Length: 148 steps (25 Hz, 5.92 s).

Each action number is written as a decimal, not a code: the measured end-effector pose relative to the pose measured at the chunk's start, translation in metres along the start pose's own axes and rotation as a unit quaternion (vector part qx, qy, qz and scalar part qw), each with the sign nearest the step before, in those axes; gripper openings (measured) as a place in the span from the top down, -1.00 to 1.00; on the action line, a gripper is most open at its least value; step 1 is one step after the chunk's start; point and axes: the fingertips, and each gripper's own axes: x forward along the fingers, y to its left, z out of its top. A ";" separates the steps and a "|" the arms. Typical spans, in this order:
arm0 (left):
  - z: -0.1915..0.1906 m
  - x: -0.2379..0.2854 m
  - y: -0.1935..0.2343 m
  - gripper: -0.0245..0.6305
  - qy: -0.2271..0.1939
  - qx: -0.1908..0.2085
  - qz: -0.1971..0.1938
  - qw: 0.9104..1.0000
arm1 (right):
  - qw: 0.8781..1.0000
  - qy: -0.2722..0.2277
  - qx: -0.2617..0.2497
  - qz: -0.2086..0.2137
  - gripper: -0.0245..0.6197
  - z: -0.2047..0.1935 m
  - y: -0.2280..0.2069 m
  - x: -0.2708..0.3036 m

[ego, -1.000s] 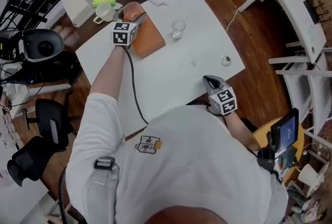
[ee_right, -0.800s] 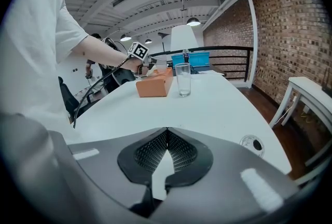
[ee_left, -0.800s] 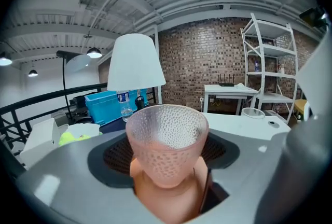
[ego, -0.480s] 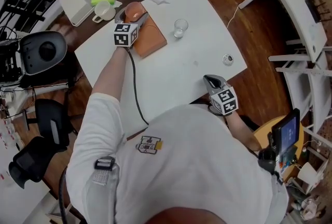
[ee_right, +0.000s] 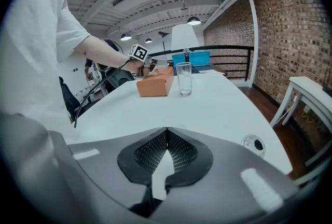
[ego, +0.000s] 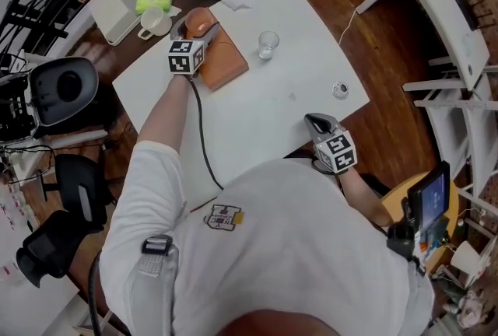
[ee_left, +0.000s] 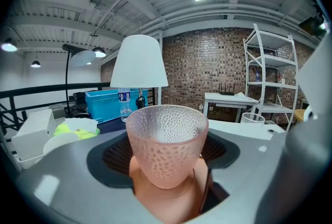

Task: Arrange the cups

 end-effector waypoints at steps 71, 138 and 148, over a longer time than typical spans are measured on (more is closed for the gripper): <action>-0.186 -0.253 -0.272 0.92 0.120 -0.241 -0.070 0.960 | 0.994 -0.016 -0.036 0.100 0.92 -0.034 0.062 0.000; -0.192 -0.278 -0.274 0.92 0.140 -0.293 0.063 0.944 | 0.965 -0.117 -0.223 0.075 0.12 0.186 -0.025 0.145; -0.194 -0.300 -0.260 0.92 0.083 -0.291 0.041 0.952 | 0.959 -0.162 -0.221 0.071 0.12 0.235 0.032 0.094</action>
